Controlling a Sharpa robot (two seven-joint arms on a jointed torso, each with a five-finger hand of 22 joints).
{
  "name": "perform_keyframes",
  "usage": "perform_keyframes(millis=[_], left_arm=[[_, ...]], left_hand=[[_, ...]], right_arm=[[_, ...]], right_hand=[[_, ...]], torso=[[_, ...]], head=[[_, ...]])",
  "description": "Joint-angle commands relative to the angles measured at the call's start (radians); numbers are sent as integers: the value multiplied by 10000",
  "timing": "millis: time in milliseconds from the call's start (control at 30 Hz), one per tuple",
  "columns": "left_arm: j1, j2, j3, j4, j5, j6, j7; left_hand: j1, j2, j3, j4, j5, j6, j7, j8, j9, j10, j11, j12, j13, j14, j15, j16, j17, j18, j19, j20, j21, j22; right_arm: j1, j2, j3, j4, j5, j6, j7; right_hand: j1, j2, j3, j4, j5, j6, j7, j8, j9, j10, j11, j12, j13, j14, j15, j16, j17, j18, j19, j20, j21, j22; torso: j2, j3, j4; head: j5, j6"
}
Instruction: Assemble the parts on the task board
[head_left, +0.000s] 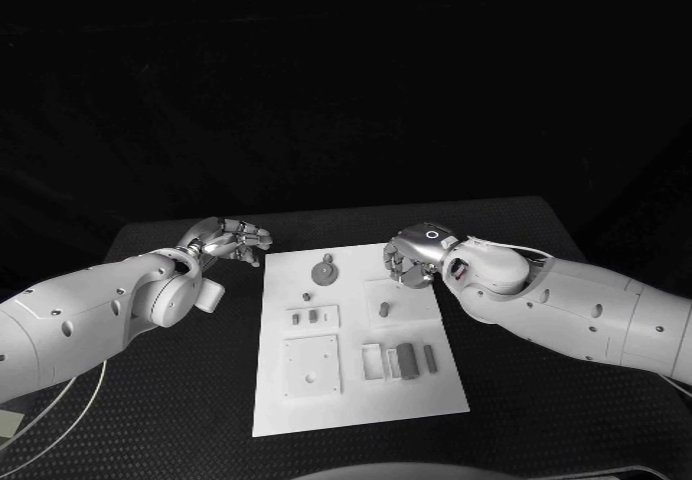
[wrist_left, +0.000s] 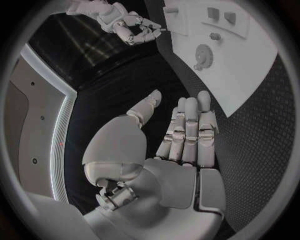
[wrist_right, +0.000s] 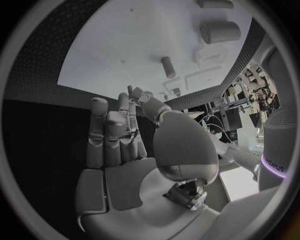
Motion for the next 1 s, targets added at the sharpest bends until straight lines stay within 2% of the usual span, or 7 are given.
perform_keyframes(millis=[33, 200, 367, 467, 700, 800, 1000], left_arm=[[15, 35, 10, -2, 60, 118, 76], [15, 84, 10, -33, 60, 134, 74], [16, 118, 10, -74, 60, 107, 71], [18, 106, 10, -55, 60, 103, 55], [22, 160, 10, -64, 60, 78, 46], [24, 173, 10, -49, 60, 108, 24], [42, 209, 9, -53, 60, 101, 15]], left_hand=[[-105, 25, -57, -10, -54, 3, 71, -58, 13, -121, 24, 37, -16, 63, 0, -56, -12, 189, 56, 7, -45, -15], [-107, 28, -58, -9, -53, -3, 73, -59, 13, -126, 25, 40, -16, 63, 1, -57, -12, 190, 57, 8, -48, -15], [-111, 28, -61, -10, -54, -10, 76, -60, 13, -134, 27, 43, -17, 62, 3, -58, -12, 190, 58, 10, -51, -15], [-111, 29, -61, -11, -54, -14, 77, -61, 13, -137, 27, 45, -17, 61, 3, -59, -12, 191, 58, 10, -53, -15], [-111, 28, -63, -14, -54, -17, 78, -59, 14, -140, 27, 52, -16, 61, 4, -60, -12, 192, 59, 11, -57, -15], [-112, 27, -64, -15, -54, -18, 78, -58, 15, -141, 27, 55, -16, 61, 4, -60, -12, 193, 59, 11, -59, -15], [-113, 23, -67, -16, -55, -19, 78, -56, 16, -143, 27, 60, -15, 60, 4, -60, -12, 193, 60, 12, -61, -15]], right_arm=[[0, -4, 9, 366, 437, -410, 316], [0, 51, 9, 865, 528, -250, 328], [-2, 376, 6, 1189, 634, 31, 367], [-2, 547, -32, 1298, 699, 100, 382], [-4, 1043, -354, 1423, 700, 244, 429], [-14, 1314, -563, 1276, 689, 302, 467], [-99, 1671, -810, 959, 637, 570, 476]], right_hand=[[6, 12, 38, 1, 33, 63, 12, 26, 12, 70, -36, 11, 16, -107, -166, 39, 10, 301, -1, -59, 69, 243], [6, 12, 41, 3, 33, 66, 12, 25, 14, 71, -37, 8, 25, -107, -167, 46, 10, 301, 0, -62, 76, 242], [-4, 21, 47, 6, 33, 58, 17, 15, 16, 64, -35, -5, 40, -115, -166, 53, 9, 301, -8, -64, 84, 239], [-16, 31, 49, 8, 33, 52, 21, 7, 17, 58, -33, -14, 51, -121, -164, 55, 6, 301, -16, -63, 88, 236], [-32, 50, 56, 6, 33, 40, 27, -5, 21, 48, -29, -31, 72, -134, -161, 58, 0, 301, -31, -62, 93, 232], [-35, 57, 58, 5, 33, 39, 28, -7, 23, 46, -29, -36, 79, -138, -160, 58, -2, 301, -35, -61, 95, 231], [-42, 68, 61, 4, 33, 33, 31, -13, 26, 42, -27, -46, 92, -144, -159, 60, -6, 301, -42, -61, 99, 229]], torso=[[-6, -9, 5], [-2, -12, 20], [2, -30, 25], [5, -25, 25], [-19, -75, 36], [-15, -67, 62], [1, -61, 59]], head=[[13, 15], [87, 31], [343, 59], [362, 54], [583, -19], [689, -33], [1005, -98]])
